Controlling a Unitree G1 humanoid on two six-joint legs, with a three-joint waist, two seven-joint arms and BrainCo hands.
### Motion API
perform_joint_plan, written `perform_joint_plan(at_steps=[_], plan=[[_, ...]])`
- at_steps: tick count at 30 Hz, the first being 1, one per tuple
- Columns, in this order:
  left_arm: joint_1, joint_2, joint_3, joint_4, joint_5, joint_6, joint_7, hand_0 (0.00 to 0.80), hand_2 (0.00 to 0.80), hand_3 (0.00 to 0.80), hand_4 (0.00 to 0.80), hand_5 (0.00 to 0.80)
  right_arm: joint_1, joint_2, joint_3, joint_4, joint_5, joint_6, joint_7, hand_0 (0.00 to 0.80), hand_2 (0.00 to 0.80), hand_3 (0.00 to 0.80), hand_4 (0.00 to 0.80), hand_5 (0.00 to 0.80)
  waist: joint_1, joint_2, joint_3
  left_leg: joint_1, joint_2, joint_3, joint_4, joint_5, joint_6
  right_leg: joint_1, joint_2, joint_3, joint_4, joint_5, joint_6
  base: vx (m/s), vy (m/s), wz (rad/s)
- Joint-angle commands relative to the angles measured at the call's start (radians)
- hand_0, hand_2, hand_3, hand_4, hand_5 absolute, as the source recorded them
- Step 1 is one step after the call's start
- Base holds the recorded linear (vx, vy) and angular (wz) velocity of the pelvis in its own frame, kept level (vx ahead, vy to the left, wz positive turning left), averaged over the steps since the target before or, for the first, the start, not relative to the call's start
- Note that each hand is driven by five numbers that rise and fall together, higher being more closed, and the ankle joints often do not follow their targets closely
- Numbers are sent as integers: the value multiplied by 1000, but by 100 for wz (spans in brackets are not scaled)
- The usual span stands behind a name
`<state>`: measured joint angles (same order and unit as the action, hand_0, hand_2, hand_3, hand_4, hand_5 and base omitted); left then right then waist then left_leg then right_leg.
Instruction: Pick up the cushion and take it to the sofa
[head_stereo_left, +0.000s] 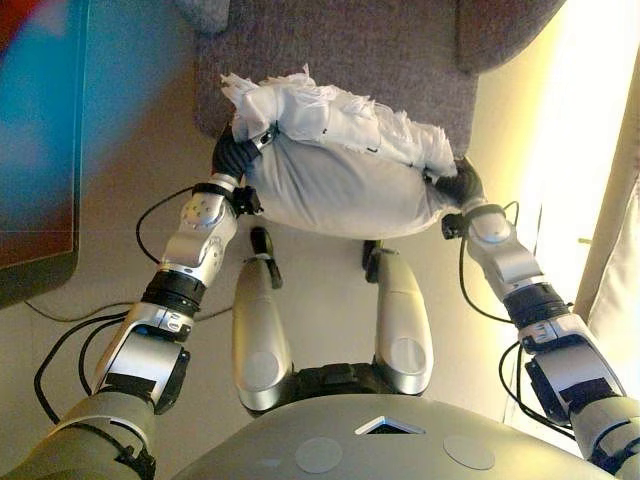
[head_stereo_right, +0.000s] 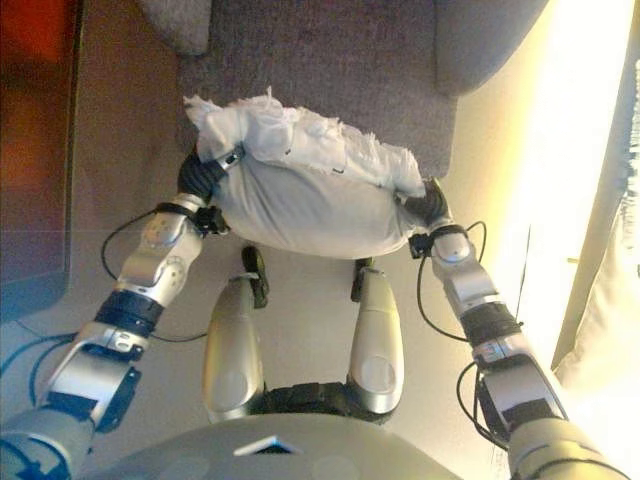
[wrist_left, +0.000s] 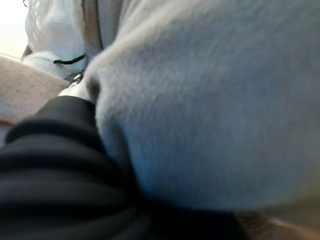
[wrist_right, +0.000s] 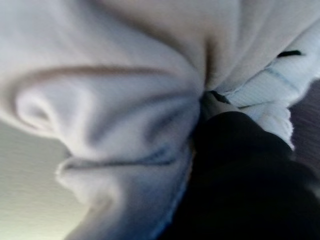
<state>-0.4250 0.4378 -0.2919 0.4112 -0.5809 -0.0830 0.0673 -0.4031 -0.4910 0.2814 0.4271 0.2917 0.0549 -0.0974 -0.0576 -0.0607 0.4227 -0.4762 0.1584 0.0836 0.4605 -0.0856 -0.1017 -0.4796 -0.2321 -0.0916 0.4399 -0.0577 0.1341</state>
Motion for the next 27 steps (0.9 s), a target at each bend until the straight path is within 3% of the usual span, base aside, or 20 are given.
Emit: perform_joint_plan(at_steps=[1,3,5,8,11,13,14,19,23,27], plan=[[43,-27,38,-135,-38,-77,6,800,800,800,800,800,25,-16,-46,-97,72,-36,71,800,800,800,800,800,48,-5,-187,68,-31,-143,-116,43,-19,96,-31,50,-210,134,87,189,120,-33],[86,-27,68,-180,-27,-43,19,800,800,800,800,800,37,-12,-67,-116,123,8,90,800,800,800,800,800,65,-3,-231,138,-51,-148,-184,52,-7,156,-30,49,-247,141,92,221,117,-62],[97,-32,75,-189,-1,-15,14,800,800,800,800,800,51,-5,-92,-120,184,28,60,800,800,800,800,800,63,-2,-274,207,-35,-91,-216,53,-7,223,-32,27,-273,136,94,253,49,-56],[106,-35,66,-193,7,14,33,800,800,800,800,800,78,23,-116,-135,243,29,44,800,800,800,800,800,61,1,-330,299,-35,-56,-264,45,0,308,-42,9,-308,139,96,202,28,7],[98,-40,64,-177,21,31,31,800,800,800,800,800,64,39,-108,-121,260,58,39,800,800,800,800,800,47,5,-355,370,-26,14,-275,33,0,368,-45,-11,-339,145,97,82,52,7],[77,-44,46,-162,42,61,29,800,800,800,800,800,52,39,-91,-108,236,81,44,800,800,800,800,800,24,10,-366,412,-13,101,-273,29,1,401,-49,-41,-344,152,92,82,54,-1],[68,-44,39,-153,47,68,37,800,800,800,800,800,48,37,-85,-104,221,88,48,800,800,800,800,800,19,13,-370,431,-13,116,-289,33,3,411,-48,-46,-348,154,92,81,55,17],[12,-31,42,-113,15,80,98,800,800,800,800,800,-30,21,-42,-73,205,129,17,800,800,800,800,800,12,16,-403,502,-47,115,-380,50,18,434,-52,-32,-356,193,95,67,63,4],[14,-52,58,-118,5,70,115,800,800,800,800,800,-47,53,-39,-63,217,119,-26,800,800,800,800,800,21,7,-409,515,-79,110,-393,33,30,425,-75,-35,-360,244,102,-5,13,-3],[3,-71,53,-95,-42,72,85,800,800,800,800,800,-71,65,-42,-28,209,119,-70,800,800,800,800,800,22,7,-409,497,-95,108,-366,13,55,412,-86,14,-260,269,96,-24,71,-6]])
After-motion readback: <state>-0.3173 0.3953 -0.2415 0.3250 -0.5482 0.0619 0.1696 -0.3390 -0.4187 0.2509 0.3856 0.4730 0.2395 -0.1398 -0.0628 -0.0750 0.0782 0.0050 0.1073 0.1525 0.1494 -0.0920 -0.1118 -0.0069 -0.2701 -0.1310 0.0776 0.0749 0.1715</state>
